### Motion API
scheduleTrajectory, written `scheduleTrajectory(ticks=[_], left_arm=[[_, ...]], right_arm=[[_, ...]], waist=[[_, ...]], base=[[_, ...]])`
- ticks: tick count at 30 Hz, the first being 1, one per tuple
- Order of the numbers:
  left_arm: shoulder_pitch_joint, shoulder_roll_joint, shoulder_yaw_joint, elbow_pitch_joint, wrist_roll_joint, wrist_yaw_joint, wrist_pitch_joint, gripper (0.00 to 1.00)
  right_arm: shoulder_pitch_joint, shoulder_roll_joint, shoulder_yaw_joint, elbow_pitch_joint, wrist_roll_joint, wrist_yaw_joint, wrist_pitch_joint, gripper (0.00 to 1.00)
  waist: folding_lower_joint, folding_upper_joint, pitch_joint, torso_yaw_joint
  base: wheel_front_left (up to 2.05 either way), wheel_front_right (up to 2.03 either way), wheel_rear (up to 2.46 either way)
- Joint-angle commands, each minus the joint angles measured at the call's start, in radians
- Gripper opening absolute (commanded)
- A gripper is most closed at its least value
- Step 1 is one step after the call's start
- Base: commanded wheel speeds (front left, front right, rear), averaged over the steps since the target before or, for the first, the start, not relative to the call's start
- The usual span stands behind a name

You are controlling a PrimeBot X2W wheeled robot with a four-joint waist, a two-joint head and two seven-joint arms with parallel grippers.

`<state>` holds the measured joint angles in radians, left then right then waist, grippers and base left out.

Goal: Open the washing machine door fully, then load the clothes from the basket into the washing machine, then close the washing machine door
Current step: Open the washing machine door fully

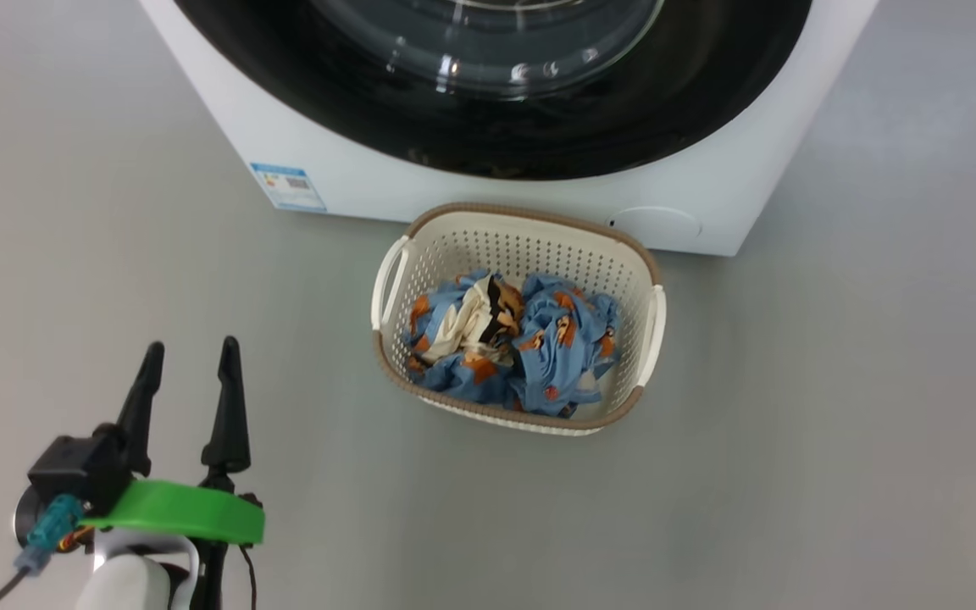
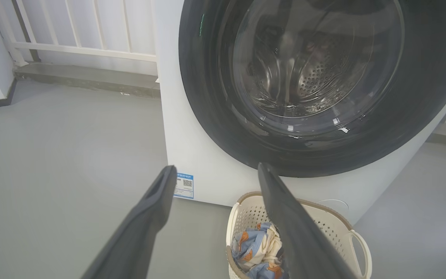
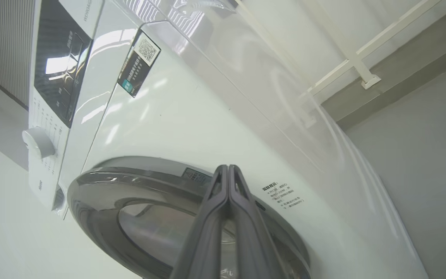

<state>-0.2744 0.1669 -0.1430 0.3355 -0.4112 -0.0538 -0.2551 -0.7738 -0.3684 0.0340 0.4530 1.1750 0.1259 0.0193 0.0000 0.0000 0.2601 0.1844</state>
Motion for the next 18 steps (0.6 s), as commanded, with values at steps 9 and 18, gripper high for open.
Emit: scheduleTrajectory(ticks=[9, 18], left_arm=[[-0.065, -0.001, 0.059, -0.031, 0.013, -0.028, -0.007, 1.00], [-0.083, -0.026, 0.088, -0.026, 0.029, -0.046, -0.007, 1.00]], right_arm=[[-0.159, -0.019, 0.011, 0.057, 0.181, 0.005, 0.130, 0.00], [-0.277, -0.049, 0.016, 0.162, 0.285, 0.005, 0.278, 0.00]], waist=[[0.0000, 0.0000, 0.082, 0.054], [0.0000, 0.0000, 0.129, 0.097]], base=[[0.00, 0.00, 0.00], [0.00, 0.00, 0.00]])
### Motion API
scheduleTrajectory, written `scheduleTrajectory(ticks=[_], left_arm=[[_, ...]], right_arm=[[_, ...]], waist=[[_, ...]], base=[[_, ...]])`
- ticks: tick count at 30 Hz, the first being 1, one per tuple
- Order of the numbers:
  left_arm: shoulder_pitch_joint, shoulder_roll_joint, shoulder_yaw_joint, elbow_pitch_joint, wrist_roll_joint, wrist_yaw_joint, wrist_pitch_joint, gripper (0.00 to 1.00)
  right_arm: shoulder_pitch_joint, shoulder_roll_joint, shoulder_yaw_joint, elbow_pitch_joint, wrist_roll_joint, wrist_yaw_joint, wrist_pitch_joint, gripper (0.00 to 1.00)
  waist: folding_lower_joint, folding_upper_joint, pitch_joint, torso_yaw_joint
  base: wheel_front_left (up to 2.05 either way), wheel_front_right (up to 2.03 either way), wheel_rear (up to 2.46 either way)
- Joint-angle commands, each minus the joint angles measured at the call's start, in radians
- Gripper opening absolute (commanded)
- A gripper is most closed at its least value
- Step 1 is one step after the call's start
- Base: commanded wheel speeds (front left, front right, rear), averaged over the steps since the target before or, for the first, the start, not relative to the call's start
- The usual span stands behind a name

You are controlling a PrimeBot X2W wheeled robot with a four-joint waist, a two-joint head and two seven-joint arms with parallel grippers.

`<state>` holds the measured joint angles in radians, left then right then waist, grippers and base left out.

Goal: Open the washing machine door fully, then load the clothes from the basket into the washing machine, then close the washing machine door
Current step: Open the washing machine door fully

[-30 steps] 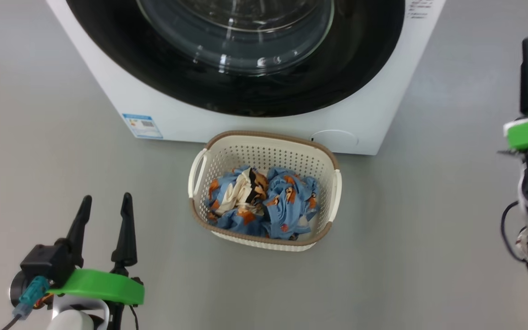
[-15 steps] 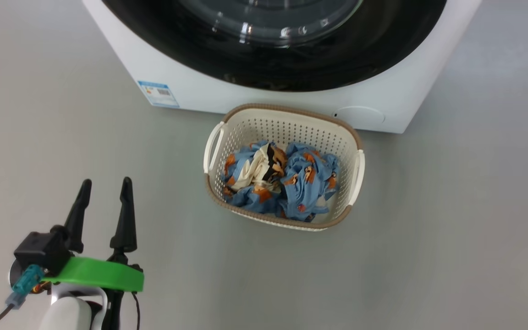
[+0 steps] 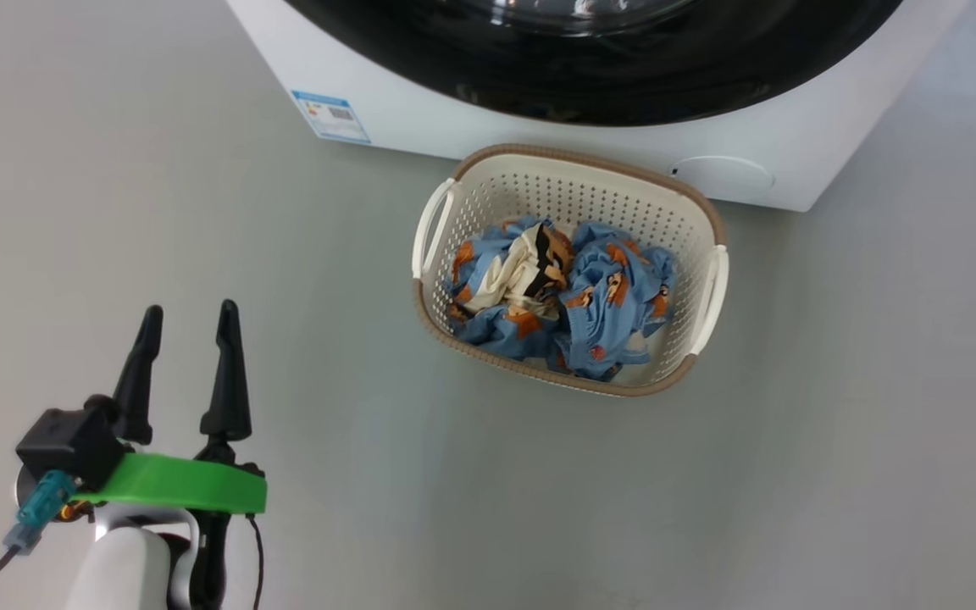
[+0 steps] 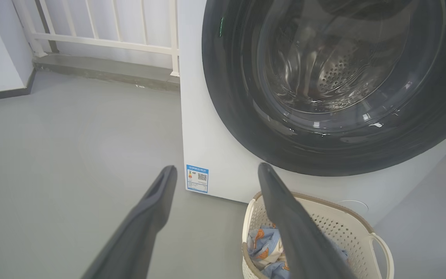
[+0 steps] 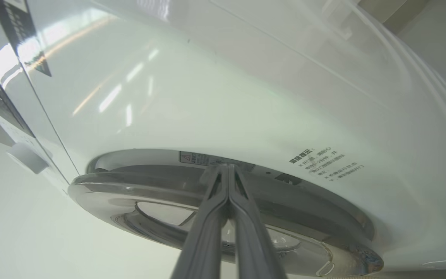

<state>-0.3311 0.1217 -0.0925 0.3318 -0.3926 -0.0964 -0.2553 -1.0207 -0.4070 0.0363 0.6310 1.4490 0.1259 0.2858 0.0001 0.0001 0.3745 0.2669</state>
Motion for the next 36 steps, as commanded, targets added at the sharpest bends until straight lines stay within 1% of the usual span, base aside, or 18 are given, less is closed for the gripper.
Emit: scheduleTrajectory(ticks=[1, 5, 11, 22, 29, 36], left_arm=[[-0.027, 0.017, 0.039, -0.021, 0.011, -0.005, -0.006, 1.00], [-0.032, 0.002, 0.043, -0.018, 0.018, -0.012, -0.006, 1.00], [-0.037, -0.014, 0.054, -0.016, 0.025, -0.018, -0.006, 1.00], [-0.046, -0.037, 0.083, -0.013, 0.032, -0.028, -0.006, 1.00], [-0.052, -0.050, 0.086, -0.004, 0.036, -0.032, -0.006, 1.00], [-0.046, -0.056, 0.098, 0.012, 0.042, -0.033, -0.006, 1.00]], right_arm=[[-0.042, -0.014, 0.020, -0.001, 0.009, 0.005, 0.021, 0.00], [-0.100, -0.030, 0.038, 0.061, 0.012, 0.005, 0.080, 0.00], [-0.161, -0.040, 0.054, 0.109, 0.011, 0.005, 0.125, 0.00], [-0.236, -0.041, 0.067, 0.142, 0.031, 0.005, 0.204, 0.00], [-0.261, -0.025, 0.083, 0.158, 0.035, 0.005, 0.242, 0.00], [-0.225, -0.002, 0.097, 0.183, 0.058, 0.005, 0.305, 0.00]], waist=[[-0.0001, -0.0001, 0.019, 0.018], [-0.0001, -0.0001, 0.034, 0.034], [-0.0001, -0.0001, 0.050, 0.049], [-0.0001, -0.0001, 0.083, 0.077], [-0.0001, -0.0001, 0.086, 0.086], [-0.0001, -0.0001, 0.054, 0.075]], base=[[0.00, 0.00, 0.00], [0.00, 0.00, 0.00], [0.00, 0.00, 0.00], [0.00, 0.00, 0.00], [0.00, 0.00, 0.00], [0.00, 0.00, 0.00]])
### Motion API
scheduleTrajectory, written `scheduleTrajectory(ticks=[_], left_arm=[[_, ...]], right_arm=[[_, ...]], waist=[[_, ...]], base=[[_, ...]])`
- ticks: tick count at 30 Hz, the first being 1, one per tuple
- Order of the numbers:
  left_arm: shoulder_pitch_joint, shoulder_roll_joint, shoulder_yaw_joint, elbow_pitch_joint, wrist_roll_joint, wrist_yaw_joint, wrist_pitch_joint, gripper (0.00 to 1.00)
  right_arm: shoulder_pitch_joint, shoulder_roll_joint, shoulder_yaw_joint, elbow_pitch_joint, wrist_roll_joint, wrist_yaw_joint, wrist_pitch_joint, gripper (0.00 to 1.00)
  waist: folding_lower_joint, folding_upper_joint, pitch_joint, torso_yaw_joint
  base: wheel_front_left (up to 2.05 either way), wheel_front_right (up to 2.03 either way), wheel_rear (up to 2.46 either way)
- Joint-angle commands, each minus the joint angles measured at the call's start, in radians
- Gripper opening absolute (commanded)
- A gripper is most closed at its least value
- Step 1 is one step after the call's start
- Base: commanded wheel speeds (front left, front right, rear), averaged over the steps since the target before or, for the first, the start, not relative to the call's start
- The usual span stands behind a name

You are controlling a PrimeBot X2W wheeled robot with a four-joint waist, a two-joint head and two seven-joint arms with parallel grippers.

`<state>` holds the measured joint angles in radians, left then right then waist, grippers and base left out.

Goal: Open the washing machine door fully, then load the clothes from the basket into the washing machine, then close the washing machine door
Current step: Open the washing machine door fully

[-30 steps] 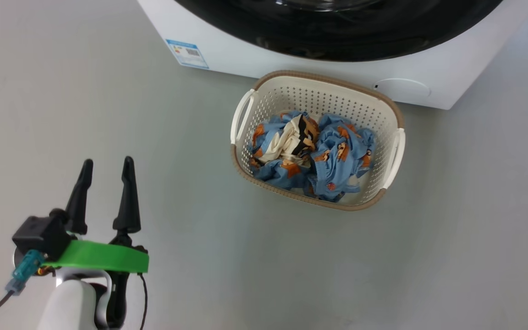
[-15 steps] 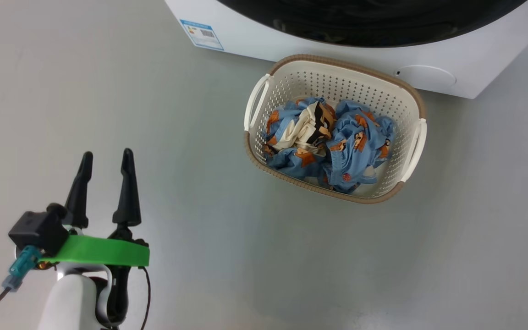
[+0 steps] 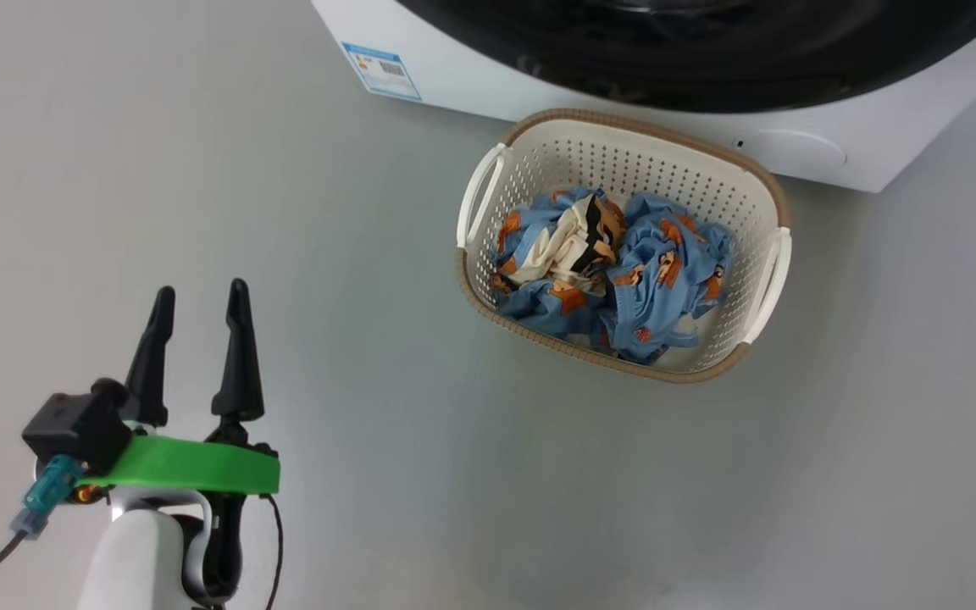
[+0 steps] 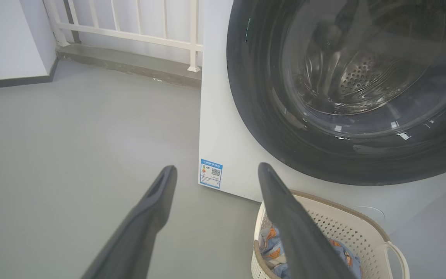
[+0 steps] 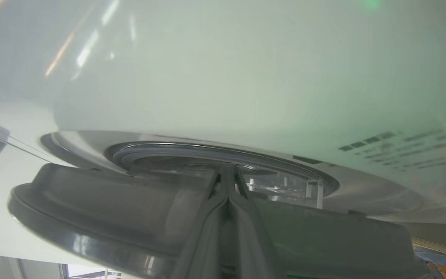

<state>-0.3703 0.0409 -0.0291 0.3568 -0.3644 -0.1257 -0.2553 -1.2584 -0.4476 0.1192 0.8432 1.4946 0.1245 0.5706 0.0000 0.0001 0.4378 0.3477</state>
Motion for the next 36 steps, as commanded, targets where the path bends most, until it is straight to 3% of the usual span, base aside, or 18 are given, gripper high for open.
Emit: scheduleTrajectory(ticks=[1, 17, 36], left_arm=[[-0.004, 0.025, 0.037, -0.012, 0.016, -0.004, -0.006, 1.00], [0.060, 0.038, 0.044, 0.008, 0.038, -0.005, -0.006, 1.00], [0.179, 0.067, 0.048, 0.027, 0.068, 0.013, 0.006, 1.00]], right_arm=[[0.021, 0.047, 0.010, -0.028, 0.026, 0.006, 0.031, 0.00], [0.277, 0.119, 0.005, -0.108, 0.106, 0.006, 0.113, 0.00], [0.590, 0.183, 0.007, -0.226, 0.152, 0.006, 0.177, 0.00]], waist=[[0.0000, -0.0001, -0.016, -0.010], [0.0000, -0.0001, -0.174, -0.037], [0.0000, -0.0001, -0.370, 0.053]], base=[[0.00, 0.00, 0.00], [0.00, 0.00, 0.00], [0.00, 0.00, 0.00]])
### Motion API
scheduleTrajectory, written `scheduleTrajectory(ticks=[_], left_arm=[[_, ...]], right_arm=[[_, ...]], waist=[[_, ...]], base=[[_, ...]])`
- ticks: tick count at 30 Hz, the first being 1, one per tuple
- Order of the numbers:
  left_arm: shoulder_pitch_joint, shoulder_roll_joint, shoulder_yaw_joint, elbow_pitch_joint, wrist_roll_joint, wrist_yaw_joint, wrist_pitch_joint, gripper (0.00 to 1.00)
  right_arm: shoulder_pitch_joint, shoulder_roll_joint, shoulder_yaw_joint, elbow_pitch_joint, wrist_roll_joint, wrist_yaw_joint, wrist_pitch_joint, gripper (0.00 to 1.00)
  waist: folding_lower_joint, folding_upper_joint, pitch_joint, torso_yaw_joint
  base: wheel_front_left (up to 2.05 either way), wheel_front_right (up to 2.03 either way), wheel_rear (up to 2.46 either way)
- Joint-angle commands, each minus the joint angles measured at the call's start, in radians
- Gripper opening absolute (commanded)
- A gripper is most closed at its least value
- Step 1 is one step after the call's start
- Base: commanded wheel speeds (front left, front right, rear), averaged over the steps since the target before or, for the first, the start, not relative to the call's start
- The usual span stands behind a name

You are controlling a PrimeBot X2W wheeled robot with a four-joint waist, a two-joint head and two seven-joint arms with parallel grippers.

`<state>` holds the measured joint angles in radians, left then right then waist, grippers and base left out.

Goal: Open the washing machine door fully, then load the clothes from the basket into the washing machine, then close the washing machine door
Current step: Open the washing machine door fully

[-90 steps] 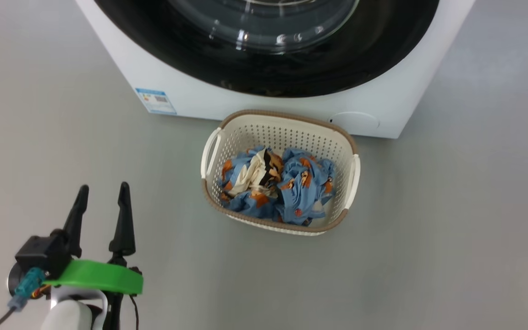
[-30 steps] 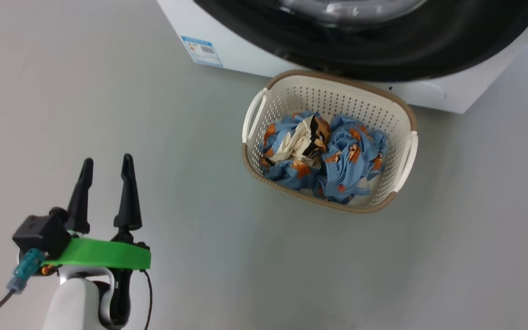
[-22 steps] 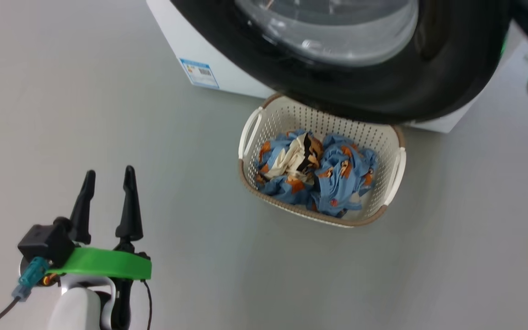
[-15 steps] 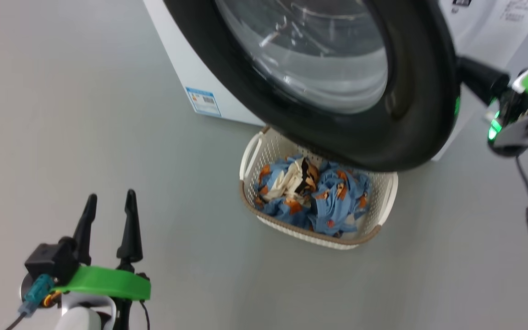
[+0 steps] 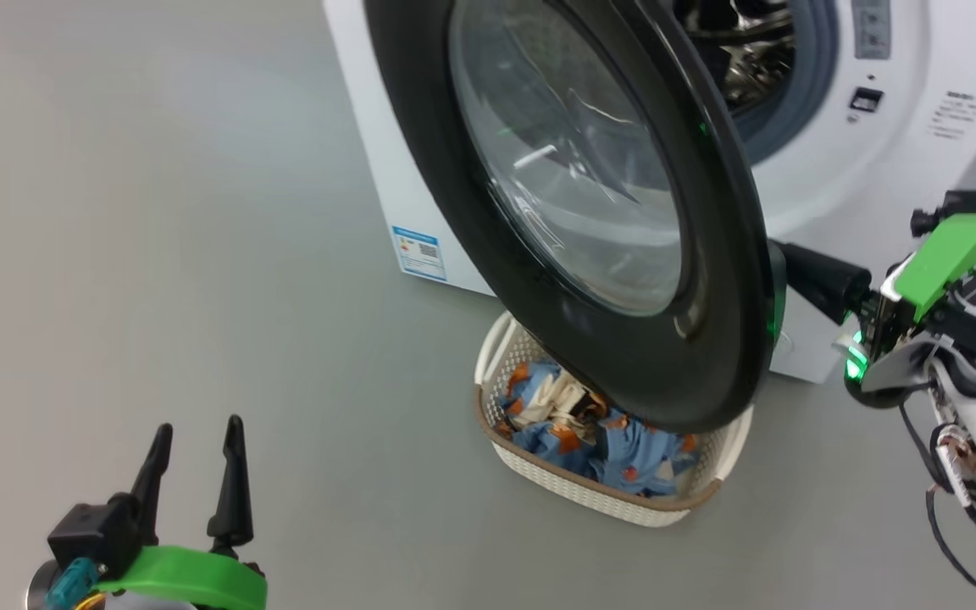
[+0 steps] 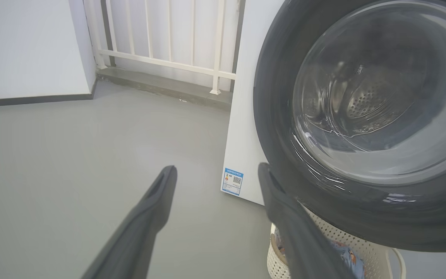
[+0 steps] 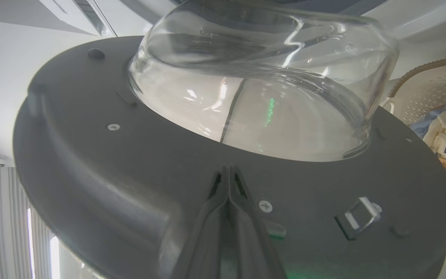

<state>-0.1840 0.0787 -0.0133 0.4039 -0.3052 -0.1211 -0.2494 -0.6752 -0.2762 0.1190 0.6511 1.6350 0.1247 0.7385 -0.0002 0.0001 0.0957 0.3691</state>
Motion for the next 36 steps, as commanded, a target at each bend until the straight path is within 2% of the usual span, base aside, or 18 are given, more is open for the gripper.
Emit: scheduleTrajectory(ticks=[1, 16, 26, 36], left_arm=[[-0.004, 0.031, 0.031, -0.022, 0.009, 0.010, 0.003, 1.00], [0.051, 0.056, 0.023, -0.068, 0.007, 0.034, 0.052, 1.00], [0.068, 0.064, 0.033, -0.109, -0.008, 0.053, 0.058, 1.00], [0.067, 0.062, 0.034, -0.122, -0.020, 0.066, 0.052, 1.00]], right_arm=[[0.016, 0.013, 0.006, -0.038, 0.013, 0.006, 0.012, 0.00], [0.160, 0.066, -0.014, -0.131, 0.051, 0.006, 0.062, 0.00], [0.138, 0.126, 0.017, -0.140, 0.039, 0.006, 0.094, 0.00], [0.115, 0.148, 0.013, -0.125, 0.025, 0.006, 0.104, 0.00]], waist=[[0.0002, -0.0001, -0.033, 0.040], [0.0002, -0.0001, -0.105, 0.146], [0.0002, -0.0001, -0.089, 0.160], [0.0002, -0.0001, -0.081, 0.163]], base=[[0.00, 0.00, 0.00], [0.00, 0.00, 0.00], [0.00, 0.00, 0.00], [0.00, 0.00, 0.00]])
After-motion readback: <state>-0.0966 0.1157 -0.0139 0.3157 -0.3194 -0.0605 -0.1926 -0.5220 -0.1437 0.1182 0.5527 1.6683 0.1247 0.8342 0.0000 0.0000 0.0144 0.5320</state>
